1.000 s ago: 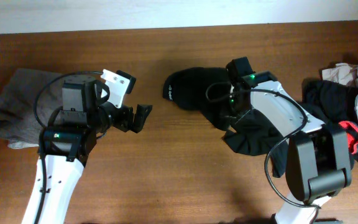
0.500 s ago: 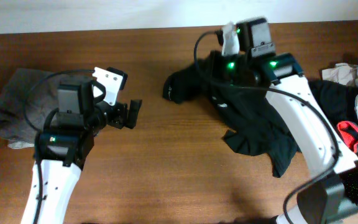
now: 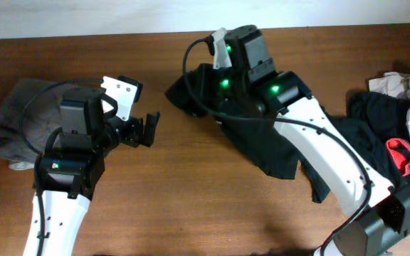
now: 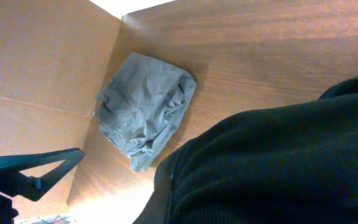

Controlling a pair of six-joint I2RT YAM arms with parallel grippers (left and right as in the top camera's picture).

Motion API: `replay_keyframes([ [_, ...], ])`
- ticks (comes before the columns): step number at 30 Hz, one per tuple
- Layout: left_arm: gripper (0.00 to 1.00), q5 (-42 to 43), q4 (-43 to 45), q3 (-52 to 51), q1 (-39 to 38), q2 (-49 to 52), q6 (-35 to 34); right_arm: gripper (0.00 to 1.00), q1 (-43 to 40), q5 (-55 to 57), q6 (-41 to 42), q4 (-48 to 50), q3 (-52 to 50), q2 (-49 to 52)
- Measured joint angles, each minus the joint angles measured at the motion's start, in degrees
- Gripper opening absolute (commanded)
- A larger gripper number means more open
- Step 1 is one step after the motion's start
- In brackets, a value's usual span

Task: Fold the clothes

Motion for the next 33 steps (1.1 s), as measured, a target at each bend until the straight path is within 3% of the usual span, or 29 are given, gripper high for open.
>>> replay_keyframes([
  [14,1.00,2.6,-1.0,0.0,0.0,0.0,0.0,0.04,-0.7,0.4,-10.3,-7.5,2.2,-0.8],
  [23,1.00,12.1,-0.8,0.0,0.0,0.2,2.7,0.04,-0.7,-4.0,-12.8,-8.0,10.0,-4.7],
  [33,1.00,14.9,0.9,0.0,0.0,0.2,4.9,0.04,-0.7,-9.0,-13.0,-11.6,20.4,-6.4],
])
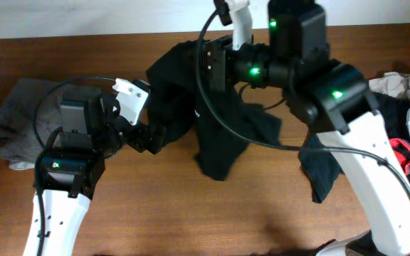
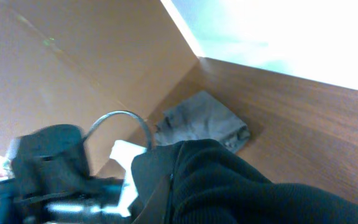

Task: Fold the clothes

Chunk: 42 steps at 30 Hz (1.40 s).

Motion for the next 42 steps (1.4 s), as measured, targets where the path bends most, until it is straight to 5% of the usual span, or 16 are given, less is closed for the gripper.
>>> replay_keyframes([
  [14,0.89,6.4,2.0,0.0,0.0,0.0,1.4,0.04,2.0,-2.9,0.0,-5.1,5.7,-2.1],
  [18,0.57,10.8,2.1,0.0,0.0,0.0,2.0,0.04,2.1,-4.1,0.0,-6.5,5.7,-2.1],
  [21,0.07,13.4,2.5,0.0,0.0,0.0,3.3,0.04,2.1,-5.0,0.0,-6.5,5.7,-2.1],
  [22,0.00,13.9,2.6,0.0,0.0,0.0,3.6,0.04,2.1,-5.2,0.0,-6.5,5.7,-2.2],
  [29,0.00,15.5,2.8,0.0,0.0,0.0,4.4,0.04,0.8,-1.3,-0.2,-10.7,5.7,-5.5],
  [42,0.00,13.4,-7.1,12.9,-6.3,-7.7,-0.7,0.04,-19.1,12.4,-3.5,-24.2,5.7,-12.3],
])
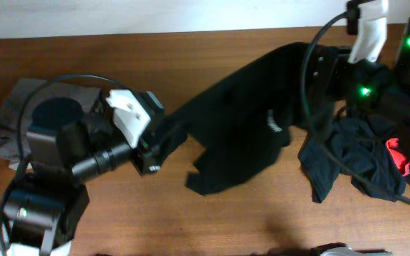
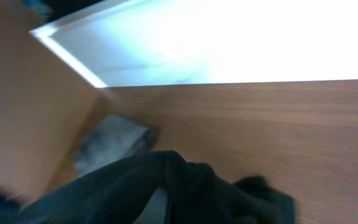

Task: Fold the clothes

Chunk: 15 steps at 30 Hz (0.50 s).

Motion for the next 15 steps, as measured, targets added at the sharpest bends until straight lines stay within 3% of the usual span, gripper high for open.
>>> replay_keyframes([
  [6,0.00,-3.0,-0.2,5.3,-15.6,1.1,-2.1,0.04,-5.7,2.0,-5.7,0.7,0.2,0.1],
  [15,0.00,-16.8,1.3,10.6,-34.6,6.9,-3.4,0.04,-8.5,5.0,-11.4,4.2,3.6,-0.2],
])
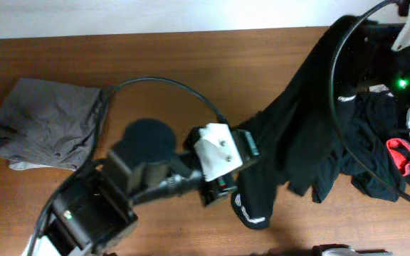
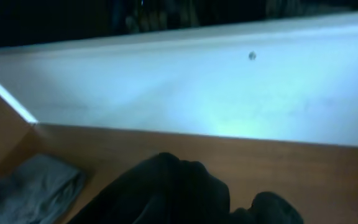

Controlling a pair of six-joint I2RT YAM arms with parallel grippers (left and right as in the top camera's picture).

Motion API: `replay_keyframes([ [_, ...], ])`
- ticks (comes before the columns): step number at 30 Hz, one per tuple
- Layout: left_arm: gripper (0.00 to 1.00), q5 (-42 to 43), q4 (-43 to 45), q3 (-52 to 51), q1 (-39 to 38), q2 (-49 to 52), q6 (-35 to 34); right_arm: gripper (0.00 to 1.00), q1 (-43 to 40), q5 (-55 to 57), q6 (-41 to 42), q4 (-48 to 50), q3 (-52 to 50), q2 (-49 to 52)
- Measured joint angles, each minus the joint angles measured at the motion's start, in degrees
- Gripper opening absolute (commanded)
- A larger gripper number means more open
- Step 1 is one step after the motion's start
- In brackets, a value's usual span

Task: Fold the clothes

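Observation:
A black garment point(image 1: 297, 121) hangs stretched from the top right corner down to the table's front middle. Its upper end is held by my right gripper, whose arm shows at the top right edge. In the right wrist view the black cloth point(image 2: 179, 190) covers the fingers entirely. My left gripper point(image 1: 226, 186) is raised close to the overhead camera and is shut on the garment's lower end, beside a white-printed band point(image 1: 248, 208). A folded grey garment point(image 1: 45, 131) lies at the far left.
A heap of loose clothes point(image 1: 397, 153), black, red and white, sits at the right edge under the right arm. The left arm's cable point(image 1: 162, 84) loops over the middle of the table. A white wall point(image 2: 229, 93) runs behind the far edge.
Both arms moved to the right with the black garment. My left gripper went from left of centre to the front middle and sits higher. The right arm is now nearly out of the overhead view.
First the right arm held the black garment low at the back centre, while my left gripper stood open and apart. Then the garment was raised with the left gripper at its edge. After that it was stretched between both arms, and now it hangs further right.

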Motion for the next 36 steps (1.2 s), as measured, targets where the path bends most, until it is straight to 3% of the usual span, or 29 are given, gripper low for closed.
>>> replay_keyframes([
  [7,0.00,-19.6,-2.0,0.5,-2.4,0.5,-5.5,0.04,-0.1,-0.3,-0.7,2.6,0.8,3.7],
  [13,0.00,-33.4,-7.1,0.6,0.3,2.3,-12.0,0.04,4.6,-5.7,-1.1,6.1,0.9,17.3],
  [25,0.00,-36.8,-19.6,0.4,14.1,15.3,-21.2,0.05,15.3,-2.8,-1.2,16.9,0.9,36.4],
  [30,0.00,-36.2,-18.5,-3.7,21.8,21.2,-25.1,0.05,18.2,-0.8,-1.1,20.0,0.9,41.8],
  [36,0.00,-30.1,-10.4,-9.7,33.5,25.0,-25.8,0.05,21.2,0.2,-0.4,23.7,0.9,46.6],
])
